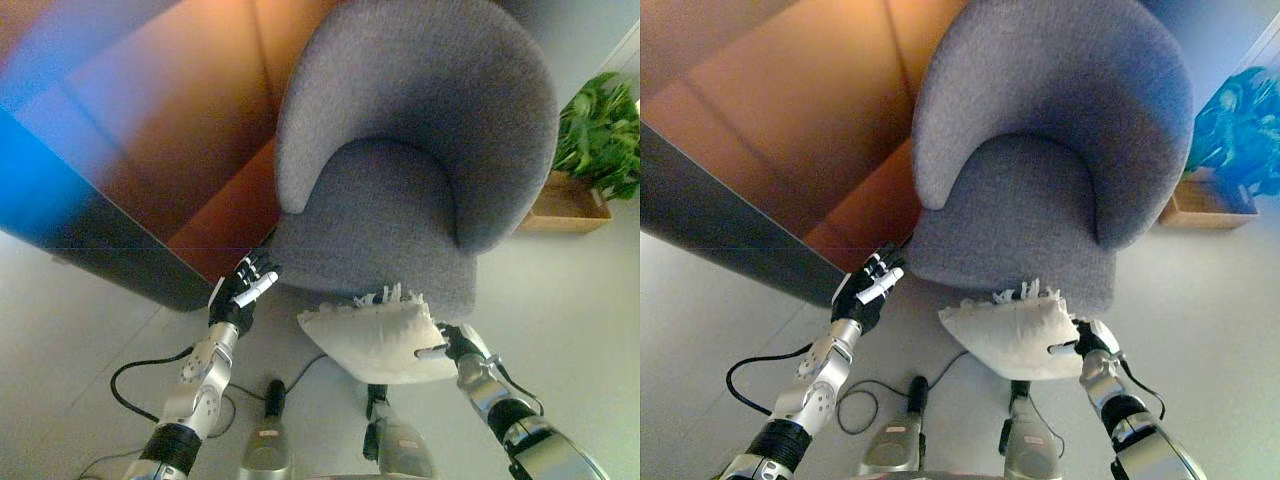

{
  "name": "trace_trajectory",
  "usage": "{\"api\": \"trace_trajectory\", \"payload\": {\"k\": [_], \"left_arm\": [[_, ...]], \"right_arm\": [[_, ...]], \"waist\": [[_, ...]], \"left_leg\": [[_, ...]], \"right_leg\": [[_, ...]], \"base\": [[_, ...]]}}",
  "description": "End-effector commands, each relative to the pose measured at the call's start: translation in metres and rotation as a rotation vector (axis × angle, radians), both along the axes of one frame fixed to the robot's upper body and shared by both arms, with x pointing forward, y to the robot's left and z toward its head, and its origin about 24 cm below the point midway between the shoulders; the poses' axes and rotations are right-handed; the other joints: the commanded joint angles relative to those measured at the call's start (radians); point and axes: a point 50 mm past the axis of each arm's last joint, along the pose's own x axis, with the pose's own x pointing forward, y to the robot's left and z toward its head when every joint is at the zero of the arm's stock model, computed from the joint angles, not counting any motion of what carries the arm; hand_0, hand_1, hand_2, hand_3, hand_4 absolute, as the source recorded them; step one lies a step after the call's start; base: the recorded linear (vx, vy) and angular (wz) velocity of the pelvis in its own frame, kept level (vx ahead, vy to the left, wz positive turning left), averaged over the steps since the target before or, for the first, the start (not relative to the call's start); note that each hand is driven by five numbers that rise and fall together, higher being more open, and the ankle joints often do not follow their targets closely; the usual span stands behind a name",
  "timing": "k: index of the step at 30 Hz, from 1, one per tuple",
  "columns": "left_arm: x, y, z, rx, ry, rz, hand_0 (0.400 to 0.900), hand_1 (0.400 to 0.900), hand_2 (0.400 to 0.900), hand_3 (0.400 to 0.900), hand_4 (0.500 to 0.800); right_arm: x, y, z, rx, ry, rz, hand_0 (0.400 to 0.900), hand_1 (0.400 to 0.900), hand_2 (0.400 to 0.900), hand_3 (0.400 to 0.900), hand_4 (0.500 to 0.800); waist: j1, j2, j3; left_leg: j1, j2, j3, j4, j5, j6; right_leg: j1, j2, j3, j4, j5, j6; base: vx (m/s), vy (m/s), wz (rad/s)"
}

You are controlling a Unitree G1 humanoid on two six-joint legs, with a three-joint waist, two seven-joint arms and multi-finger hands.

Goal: Pick up the pillow and put it on the sofa.

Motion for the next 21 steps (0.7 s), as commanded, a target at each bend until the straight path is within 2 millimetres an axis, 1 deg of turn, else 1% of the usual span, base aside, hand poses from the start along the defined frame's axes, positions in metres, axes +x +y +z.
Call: {"api": "trace_trajectory", "payload": {"k": [1, 6, 11, 14, 18, 19, 21], "left_arm": [[0.028, -0.009, 0.079, 0.021, -0.367, -0.051, 0.9, 0.9, 0.9, 0.9, 0.8], [0.034, -0.009, 0.094, 0.037, -0.415, -0.057, 0.9, 0.9, 0.9, 0.9, 0.8], [0.038, -0.009, 0.107, 0.044, -0.459, -0.064, 0.9, 0.9, 0.9, 0.9, 0.8], [0.04, -0.009, 0.116, 0.043, -0.492, -0.068, 0.9, 0.9, 0.9, 0.9, 0.8], [0.041, -0.01, 0.123, 0.045, -0.519, -0.068, 0.9, 0.9, 0.9, 0.9, 0.8], [0.042, -0.01, 0.128, 0.044, -0.534, -0.065, 0.9, 0.9, 0.9, 0.9, 0.8], [0.042, -0.011, 0.131, 0.041, -0.545, -0.063, 0.9, 0.9, 0.9, 0.9, 0.8]], "right_arm": [[0.039, -0.023, 0.045, -0.122, -0.149, -0.003, 0.9, 0.9, 0.9, 0.9, 0.8], [0.053, -0.025, 0.061, -0.148, -0.176, -0.032, 0.9, 0.9, 0.9, 0.9, 0.8], [0.064, -0.036, 0.08, -0.173, -0.203, -0.074, 0.9, 0.9, 0.9, 0.9, 0.8], [0.069, -0.041, 0.09, -0.192, -0.215, -0.087, 0.9, 0.9, 0.9, 0.9, 0.8], [0.072, -0.045, 0.095, -0.205, -0.224, -0.105, 0.9, 0.9, 0.9, 0.9, 0.8], [0.073, -0.049, 0.1, -0.221, -0.223, -0.117, 0.9, 0.9, 0.9, 0.9, 0.8], [0.073, -0.054, 0.103, -0.239, -0.213, -0.141, 0.9, 0.9, 0.9, 0.9, 0.8]], "waist": [[0.024, -0.012, 0.027], [0.032, -0.016, 0.066], [0.034, -0.015, 0.104], [0.034, -0.013, 0.128], [0.034, -0.012, 0.146], [0.034, -0.011, 0.157], [0.034, -0.01, 0.157]], "left_leg": [[-0.077, -0.006, -0.046, 0.081, -0.042, 0.01], [-0.11, -0.009, -0.046, 0.085, -0.035, 0.01], [-0.147, -0.017, -0.04, 0.105, -0.033, 0.01], [-0.162, -0.022, -0.037, 0.115, -0.035, 0.012], [-0.174, -0.024, -0.035, 0.123, -0.036, 0.014], [-0.187, -0.028, -0.034, 0.133, -0.038, 0.016], [-0.209, -0.032, -0.034, 0.141, -0.039, 0.019]], "right_leg": [[0.069, -0.082, 0.05, 0.049, -0.085, 0.114], [0.043, -0.078, 0.043, 0.049, -0.074, 0.113], [0.012, -0.076, 0.04, 0.057, -0.067, 0.108], [-0.003, -0.076, 0.04, 0.062, -0.063, 0.106], [-0.016, -0.077, 0.04, 0.069, -0.062, 0.105], [-0.028, -0.077, 0.039, 0.075, -0.06, 0.105], [-0.052, -0.077, 0.038, 0.079, -0.055, 0.104]], "base": [[-0.07, -0.057, 0.02], [-0.07, -0.042, 0.02], [-0.07, -0.011, 0.01], [-0.05, 0.002, -0.04], [-0.03, -0.007, -0.03], [-0.04, -0.018, -0.01], [-0.04, -0.01, -0.03]]}}
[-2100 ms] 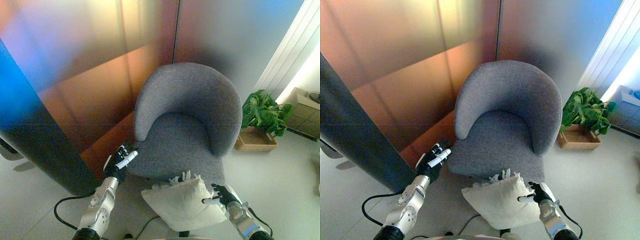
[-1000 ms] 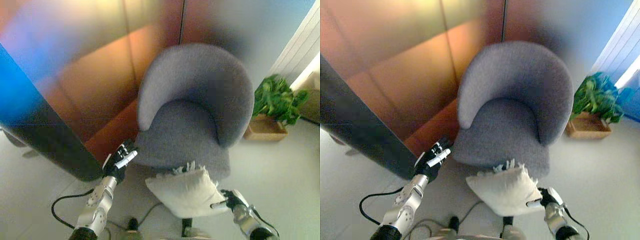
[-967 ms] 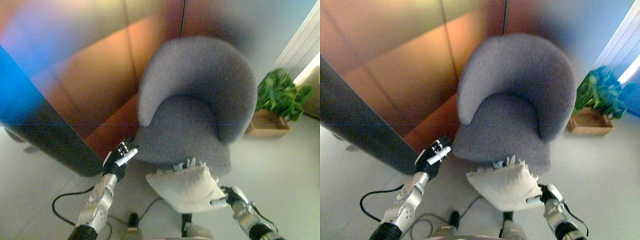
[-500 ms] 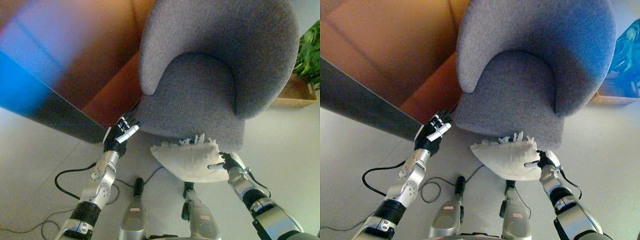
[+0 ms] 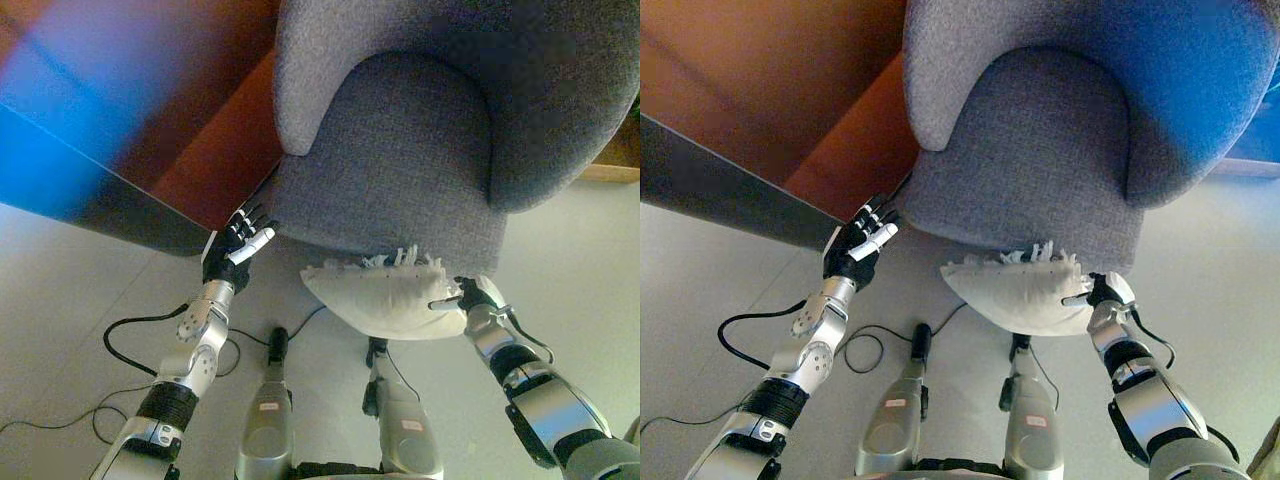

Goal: Pick up the pillow and put it on the sofa.

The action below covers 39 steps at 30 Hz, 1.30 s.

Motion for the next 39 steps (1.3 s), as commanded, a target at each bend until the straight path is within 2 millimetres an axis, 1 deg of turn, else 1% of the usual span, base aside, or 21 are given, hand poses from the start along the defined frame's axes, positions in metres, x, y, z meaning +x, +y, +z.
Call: {"api": "trace_trajectory", "payload": {"k": [1, 5, 10, 13, 18, 27, 35, 36, 37, 38, 39], "left_arm": [[0.008, -0.014, 0.081, 0.005, -0.373, -0.073, 0.9, 0.9, 0.9, 0.9, 0.8], [0.008, -0.013, 0.083, -0.002, -0.38, -0.071, 0.9, 0.9, 0.9, 0.9, 0.8], [0.008, -0.015, 0.088, -0.015, -0.406, -0.084, 0.9, 0.9, 0.9, 0.9, 0.8], [0.008, -0.016, 0.091, -0.018, -0.425, -0.091, 0.9, 0.9, 0.9, 0.9, 0.8], [0.01, -0.019, 0.102, -0.024, -0.473, -0.095, 0.9, 0.9, 0.9, 0.9, 0.8], [0.012, -0.027, 0.113, -0.053, -0.53, -0.103, 0.9, 0.9, 0.9, 0.9, 0.8], [0.012, -0.033, 0.116, -0.07, -0.555, -0.116, 0.9, 0.9, 0.9, 0.9, 0.8], [0.012, -0.033, 0.116, -0.071, -0.556, -0.116, 0.9, 0.9, 0.9, 0.9, 0.8], [0.012, -0.034, 0.116, -0.072, -0.558, -0.117, 0.9, 0.9, 0.9, 0.9, 0.8], [0.011, -0.034, 0.116, -0.072, -0.559, -0.118, 0.9, 0.9, 0.9, 0.9, 0.8], [0.011, -0.035, 0.116, -0.073, -0.56, -0.119, 0.9, 0.9, 0.9, 0.9, 0.8]], "right_arm": [[0.019, -0.037, 0.049, -0.162, -0.097, -0.082, 0.9, 0.9, 0.9, 0.9, 0.8], [0.02, -0.043, 0.056, -0.175, -0.109, -0.109, 0.9, 0.9, 0.9, 0.9, 0.8], [0.025, -0.046, 0.066, -0.171, -0.122, -0.083, 0.9, 0.9, 0.9, 0.9, 0.8], [0.03, -0.044, 0.072, -0.163, -0.123, -0.044, 0.9, 0.9, 0.9, 0.9, 0.8], [0.039, -0.041, 0.084, -0.161, -0.142, -0.017, 0.9, 0.9, 0.9, 0.9, 0.8], [0.057, -0.034, 0.115, -0.169, -0.209, 0.033, 0.9, 0.9, 0.9, 0.9, 0.8], [0.064, -0.027, 0.126, -0.184, -0.231, 0.071, 0.9, 0.9, 0.9, 0.9, 0.8], [0.064, -0.026, 0.127, -0.187, -0.229, 0.073, 0.867, 0.867, 0.867, 0.867, 0.78], [0.064, -0.027, 0.128, -0.193, -0.226, 0.076, 0.806, 0.806, 0.806, 0.806, 0.744], [0.065, -0.027, 0.129, -0.198, -0.225, 0.076, 0.4, 0.4, 0.4, 0.4, 0.5], [0.065, -0.027, 0.129, -0.199, -0.224, 0.078, 0.4, 0.4, 0.4, 0.4, 0.5]], "waist": [[0.028, -0.004, 0.023], [0.025, 0.0, 0.023], [0.023, 0.007, 0.023], [0.021, 0.01, 0.023], [0.019, 0.013, 0.023], [0.015, 0.038, 0.023], [0.013, 0.051, 0.023], [0.013, 0.052, 0.023], [0.013, 0.053, 0.023], [0.014, 0.054, 0.023], [0.014, 0.055, 0.023]], "left_leg": [[-0.109, -0.031, -0.022, 0.116, -0.037, 0.028], [-0.13, -0.038, -0.019, 0.123, -0.038, 0.031], [-0.162, -0.043, -0.016, 0.131, -0.036, 0.031], [-0.176, -0.047, -0.013, 0.129, -0.035, 0.033], [-0.216, -0.056, -0.008, 0.136, -0.031, 0.035], [-0.288, -0.076, -0.005, 0.142, -0.021, 0.039], [-0.328, -0.09, -0.004, 0.148, -0.016, 0.04], [-0.33, -0.091, -0.004, 0.147, -0.015, 0.04], [-0.334, -0.092, -0.003, 0.149, -0.015, 0.04], [-0.337, -0.093, -0.003, 0.149, -0.015, 0.04], [-0.339, -0.095, -0.003, 0.149, -0.015, 0.041]], "right_leg": [[0.025, -0.077, 0.039, 0.077, -0.061, 0.111], [0.001, -0.079, 0.038, 0.083, -0.058, 0.11], [-0.034, -0.085, 0.031, 0.088, -0.052, 0.109], [-0.052, -0.086, 0.029, 0.088, -0.048, 0.11], [-0.1, -0.092, 0.025, 0.097, -0.04, 0.112], [-0.189, -0.109, 0.02, 0.107, -0.022, 0.118], [-0.235, -0.117, 0.013, 0.108, -0.012, 0.119], [-0.238, -0.118, 0.012, 0.109, -0.011, 0.119], [-0.243, -0.12, 0.011, 0.11, -0.01, 0.119], [-0.246, -0.121, 0.01, 0.11, -0.01, 0.12], [-0.248, -0.122, 0.01, 0.111, -0.009, 0.119]], "base": [[-0.03, 0.011, -0.05], [-0.02, 0.016, -0.05], [0.0, 0.0, 0.0], [0.0, 0.0, 0.0], [-0.02, 0.01, 0.0], [-0.03, 0.03, 0.0], [-0.01, 0.014, 0.0], [0.0, 0.0, 0.0], [0.0, 0.0, 0.0], [0.0, 0.0, 0.0], [0.0, 0.0, 0.0]]}}
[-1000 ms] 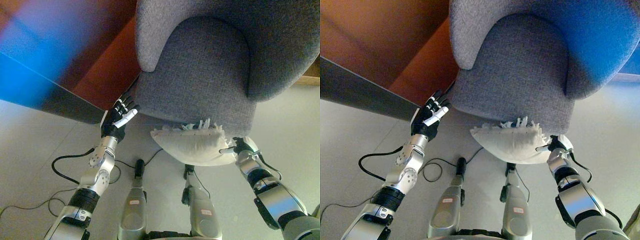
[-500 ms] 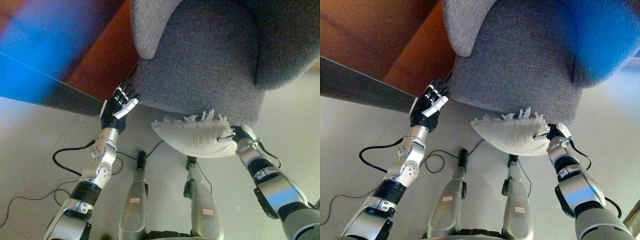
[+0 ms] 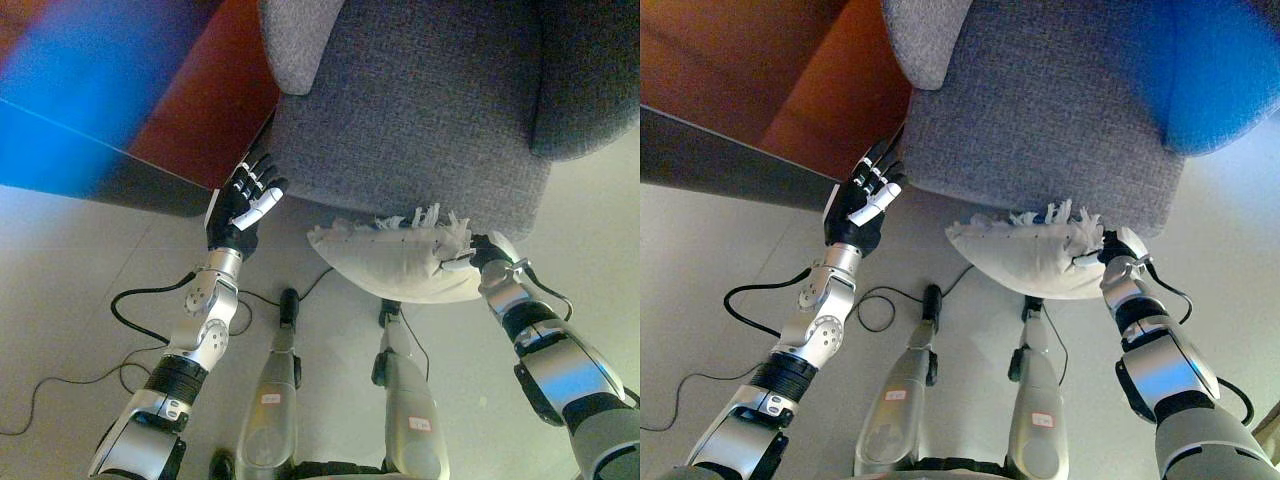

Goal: Pick up the pillow and put it on the sofa.

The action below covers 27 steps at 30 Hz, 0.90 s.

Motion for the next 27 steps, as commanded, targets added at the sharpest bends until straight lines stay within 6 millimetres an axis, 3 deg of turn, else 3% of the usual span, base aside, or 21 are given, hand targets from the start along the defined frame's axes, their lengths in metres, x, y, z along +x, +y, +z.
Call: {"api": "trace_trajectory", "payload": {"k": [1, 14, 27], "left_arm": [[-0.006, -0.016, 0.07, -0.037, -0.344, -0.07, 0.9, 0.9, 0.9, 0.9, 0.8], [-0.007, -0.016, 0.067, -0.041, -0.33, -0.065, 0.9, 0.9, 0.9, 0.9, 0.8], [0.0, -0.008, 0.047, -0.012, -0.203, -0.021, 0.9, 0.9, 0.9, 0.9, 0.8]], "right_arm": [[0.019, -0.019, 0.061, -0.156, -0.114, 0.012, 0.4, 0.4, 0.4, 0.4, 0.5], [0.016, -0.023, 0.057, -0.132, -0.121, -0.017, 0.4, 0.4, 0.4, 0.4, 0.5], [0.011, -0.02, 0.049, -0.117, -0.165, 0.017, 0.4, 0.4, 0.4, 0.4, 0.5]], "waist": [[0.018, 0.042, 0.015], [0.019, 0.042, 0.015], [0.012, 0.01, 0.015]], "left_leg": [[-0.081, -0.059, -0.018, 0.072, -0.02, 0.034], [-0.055, -0.059, -0.012, 0.065, -0.019, 0.036], [0.085, -0.044, 0.002, 0.038, -0.032, 0.037]], "right_leg": [[-0.01, -0.092, -0.019, 0.11, -0.064, 0.13], [0.01, -0.094, -0.029, 0.115, -0.065, 0.13], [0.143, -0.092, -0.036, 0.11, -0.079, 0.134]], "base": [[0.0, 0.0, 0.0], [0.0, 0.0, 0.0], [0.01, -0.003, -0.01]]}}
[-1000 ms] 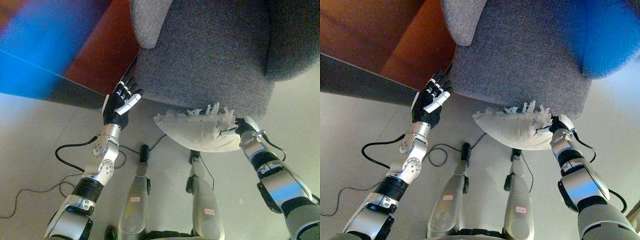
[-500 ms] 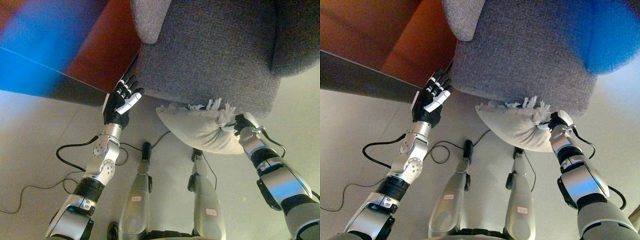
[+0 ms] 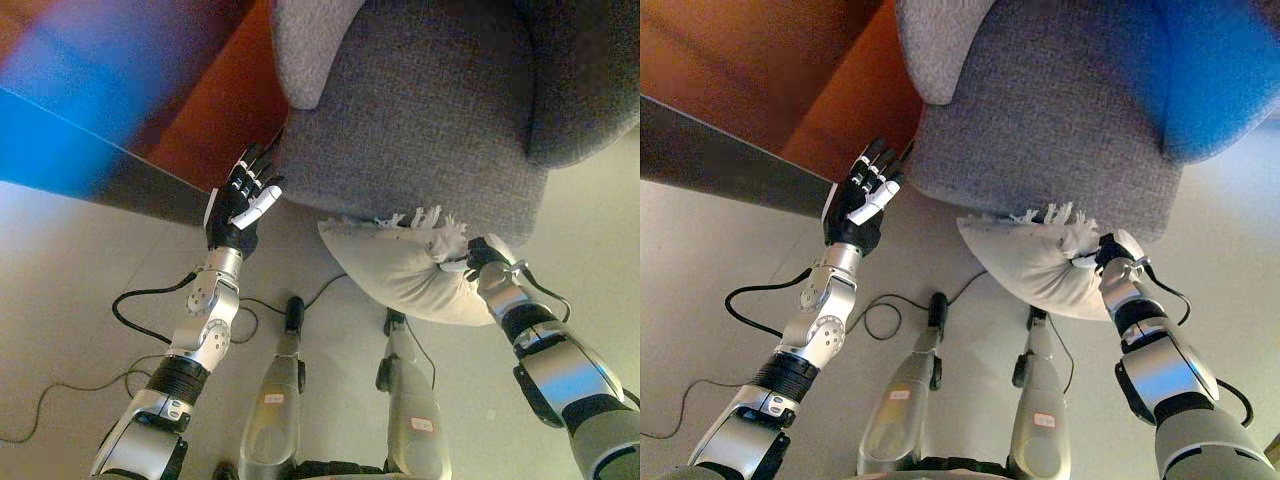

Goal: Pick up the pillow and put it on the sofa.

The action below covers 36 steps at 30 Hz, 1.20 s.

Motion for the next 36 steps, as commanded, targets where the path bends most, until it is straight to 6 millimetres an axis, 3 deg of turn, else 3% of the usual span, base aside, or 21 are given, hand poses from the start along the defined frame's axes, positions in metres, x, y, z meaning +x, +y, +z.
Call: {"api": "trace_trajectory", "payload": {"k": [1, 8, 18, 24, 29, 36], "left_arm": [[0.001, -0.006, 0.045, 0.007, -0.19, -0.025, 0.9, 0.9, 0.9, 0.9, 0.8], [-0.004, 0.0, 0.016, 0.046, -0.066, 0.015, 0.9, 0.9, 0.9, 0.9, 0.8], [-0.029, 0.018, -0.038, 0.07, 0.14, 0.061, 0.9, 0.9, 0.9, 0.9, 0.8], [-0.044, 0.023, -0.066, 0.075, 0.252, 0.063, 0.9, 0.9, 0.9, 0.9, 0.8], [-0.048, 0.027, -0.078, 0.072, 0.305, 0.073, 0.9, 0.9, 0.9, 0.9, 0.8], [-0.048, 0.027, -0.086, 0.062, 0.346, 0.06, 0.9, 0.9, 0.9, 0.9, 0.8]], "right_arm": [[0.017, -0.019, 0.059, -0.131, -0.201, 0.006, 0.4, 0.4, 0.4, 0.4, 0.5], [0.006, -0.013, 0.051, -0.142, -0.216, 0.064, 0.4, 0.4, 0.4, 0.4, 0.5], [-0.029, -0.008, 0.021, -0.164, -0.138, 0.16, 0.4, 0.4, 0.4, 0.4, 0.5], [-0.045, -0.015, 0.019, -0.184, -0.107, 0.209, 0.4, 0.4, 0.4, 0.4, 0.5], [-0.045, -0.019, 0.03, -0.22, -0.096, 0.244, 0.4, 0.4, 0.4, 0.4, 0.5], [-0.027, -0.027, 0.069, -0.28, -0.137, 0.25, 0.4, 0.4, 0.4, 0.4, 0.5]], "waist": [[0.01, -0.009, 0.013], [0.003, -0.039, -0.006], [-0.011, -0.086, -0.164], [-0.017, -0.097, -0.261], [-0.022, -0.103, -0.315], [-0.02, -0.109, -0.359]], "left_leg": [[0.022, -0.031, 0.002, 0.028, -0.038, 0.031], [0.165, -0.006, 0.008, -0.005, -0.043, 0.021], [0.311, 0.027, 0.002, -0.042, -0.052, 0.014], [0.377, 0.04, 0.012, -0.073, -0.053, 0.012], [0.405, 0.044, 0.021, -0.083, -0.055, 0.011], [0.432, 0.042, 0.019, -0.083, -0.065, 0.018]], "right_leg": [[0.078, -0.08, -0.034, 0.104, -0.091, 0.134], [0.227, -0.077, -0.043, 0.082, -0.106, 0.134], [0.382, -0.057, -0.035, 0.056, -0.127, 0.135], [0.446, -0.049, -0.038, 0.043, -0.14, 0.137], [0.473, -0.047, -0.039, 0.041, -0.149, 0.139], [0.492, -0.048, -0.033, 0.046, -0.152, 0.135]], "base": [[0.05, -0.005, -0.04], [0.08, -0.009, 0.0], [0.19, -0.021, 0.05], [0.15, 0.017, 0.02], [0.08, 0.021, 0.0], [0.07, 0.005, 0.01]]}}
